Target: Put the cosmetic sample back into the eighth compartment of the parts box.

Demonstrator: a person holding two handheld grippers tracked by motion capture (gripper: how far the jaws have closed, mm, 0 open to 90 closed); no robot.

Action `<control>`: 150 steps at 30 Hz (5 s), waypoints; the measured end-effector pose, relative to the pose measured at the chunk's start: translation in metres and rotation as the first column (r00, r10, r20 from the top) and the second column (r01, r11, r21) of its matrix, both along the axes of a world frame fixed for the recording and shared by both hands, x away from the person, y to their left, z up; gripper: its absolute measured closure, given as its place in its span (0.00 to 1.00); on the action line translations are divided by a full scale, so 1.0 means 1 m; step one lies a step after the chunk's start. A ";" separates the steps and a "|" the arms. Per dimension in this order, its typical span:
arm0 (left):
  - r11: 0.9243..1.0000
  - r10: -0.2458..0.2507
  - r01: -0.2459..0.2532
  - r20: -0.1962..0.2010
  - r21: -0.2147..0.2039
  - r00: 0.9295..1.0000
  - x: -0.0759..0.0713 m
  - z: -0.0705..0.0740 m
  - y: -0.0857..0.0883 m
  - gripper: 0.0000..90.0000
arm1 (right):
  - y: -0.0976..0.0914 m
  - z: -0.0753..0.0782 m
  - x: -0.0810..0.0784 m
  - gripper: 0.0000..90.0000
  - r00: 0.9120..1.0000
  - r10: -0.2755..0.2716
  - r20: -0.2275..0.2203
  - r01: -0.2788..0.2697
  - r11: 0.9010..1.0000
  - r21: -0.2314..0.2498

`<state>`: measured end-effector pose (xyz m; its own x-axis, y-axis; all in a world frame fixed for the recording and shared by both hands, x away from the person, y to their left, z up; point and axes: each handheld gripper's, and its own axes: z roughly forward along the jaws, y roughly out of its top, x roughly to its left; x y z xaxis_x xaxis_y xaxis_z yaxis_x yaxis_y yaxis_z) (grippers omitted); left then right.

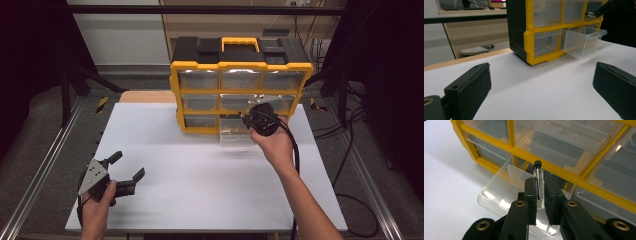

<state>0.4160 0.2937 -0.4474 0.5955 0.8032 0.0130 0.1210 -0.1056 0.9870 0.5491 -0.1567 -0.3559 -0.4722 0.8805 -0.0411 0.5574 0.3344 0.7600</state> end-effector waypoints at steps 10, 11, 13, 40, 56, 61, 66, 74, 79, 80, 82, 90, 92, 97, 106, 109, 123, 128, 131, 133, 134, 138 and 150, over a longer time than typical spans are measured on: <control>1.000 0.000 0.000 0.000 -0.001 1.000 0.000 0.000 0.000 0.02 | 0.001 -0.005 0.005 0.90 1.000 0.005 -0.020 -0.005 1.000 -0.017; 1.000 0.000 0.000 0.000 -0.001 1.000 0.000 0.000 0.000 0.02 | 0.001 -0.006 0.005 0.90 1.000 0.004 -0.026 -0.005 1.000 -0.016; 1.000 0.000 0.000 0.000 -0.001 1.000 0.000 0.000 0.000 0.02 | 0.002 -0.007 0.006 0.90 1.000 0.005 -0.029 -0.006 1.000 -0.021; 1.000 -0.003 0.003 0.001 0.002 1.000 0.000 0.000 0.000 0.02 | 0.007 -0.015 0.011 0.90 0.997 0.027 -0.068 -0.030 0.998 -0.049; 1.000 -0.004 0.004 0.002 0.003 1.000 0.000 0.000 0.000 0.02 | 0.011 -0.020 0.014 0.90 0.996 0.028 -0.081 -0.034 0.997 -0.068; 1.000 -0.004 0.004 0.002 0.004 1.000 0.000 0.000 0.000 0.02 | 0.012 -0.021 0.015 0.90 0.996 0.027 -0.083 -0.033 0.997 -0.074; 1.000 -0.005 0.005 0.002 0.006 1.000 0.000 0.000 0.000 0.02 | 0.013 -0.023 0.016 0.90 0.996 0.029 -0.090 -0.036 0.996 -0.081; 1.000 -0.006 0.006 0.002 0.006 1.000 0.000 0.000 -0.001 0.02 | 0.015 -0.026 0.018 0.90 0.995 0.034 -0.098 -0.043 0.995 -0.091; 1.000 -0.007 0.007 0.002 0.006 1.000 0.000 0.000 -0.001 0.02 | 0.017 -0.028 0.018 0.90 0.993 0.034 -0.115 -0.046 0.994 -0.096; 1.000 -0.007 0.007 0.003 0.006 1.000 0.000 0.000 -0.001 0.02 | 0.017 -0.028 0.019 0.90 0.993 0.035 -0.115 -0.046 0.995 -0.094; 1.000 -0.007 0.007 0.003 0.006 1.000 0.000 0.000 -0.001 0.02 | 0.018 -0.029 0.019 0.90 0.992 0.039 -0.121 -0.051 0.994 -0.095; 1.000 -0.010 0.010 0.002 0.006 1.000 0.000 0.000 -0.002 0.02 | 0.021 -0.032 0.021 0.90 0.990 0.039 -0.133 -0.053 0.993 -0.103; 1.000 -0.010 0.010 0.002 0.007 1.000 0.000 0.000 -0.002 0.02 | 0.021 -0.033 0.022 0.90 0.990 0.038 -0.135 -0.052 0.993 -0.102; 1.000 -0.010 0.010 0.002 0.006 1.000 0.000 0.000 -0.002 0.02 | 0.022 -0.035 0.025 0.78 0.992 0.008 -0.128 -0.022 0.994 -0.112; 1.000 -0.013 0.012 0.002 0.010 1.000 0.000 0.000 -0.003 0.02 | 0.024 -0.028 0.020 0.72 0.996 0.003 -0.088 -0.010 0.996 -0.084; 1.000 -0.013 0.013 0.003 0.012 1.000 0.000 0.000 -0.003 0.02 | 0.025 -0.027 0.017 0.70 0.997 0.005 -0.080 -0.012 0.996 -0.087; 1.000 -0.016 0.016 0.002 0.015 1.000 0.000 0.000 -0.004 0.02 | 0.019 -0.005 -0.011 0.43 0.998 -0.022 0.058 0.015 0.993 0.114; 1.000 -0.017 0.017 0.003 0.019 1.000 0.000 0.000 -0.005 0.02 | 0.020 0.000 -0.022 0.30 0.994 -0.021 0.108 0.008 0.992 0.125; 1.000 -0.018 0.018 0.002 0.019 1.000 0.001 -0.001 -0.005 0.02 | 0.019 0.004 -0.026 0.25 0.993 -0.012 0.120 -0.006 0.988 0.152; 1.000 -0.018 0.018 0.003 0.019 1.000 0.000 0.000 -0.005 0.02 | 0.018 0.006 -0.028 0.22 0.991 -0.018 0.135 -0.006 0.985 0.171; 1.000 -0.019 0.019 0.003 0.019 1.000 0.000 0.000 -0.005 0.02 | 0.017 0.008 -0.029 0.21 0.989 -0.018 0.145 -0.008 0.984 0.177; 1.000 -0.018 0.017 0.003 0.017 1.000 0.001 -0.001 -0.005 0.02 | 0.017 0.012 -0.035 0.18 0.979 -0.016 0.201 -0.021 0.983 0.180; 1.000 -0.019 0.019 0.001 0.015 1.000 0.001 -0.001 -0.005 0.02 | 0.017 0.010 -0.045 0.10 0.967 -0.058 0.248 0.012 0.984 0.180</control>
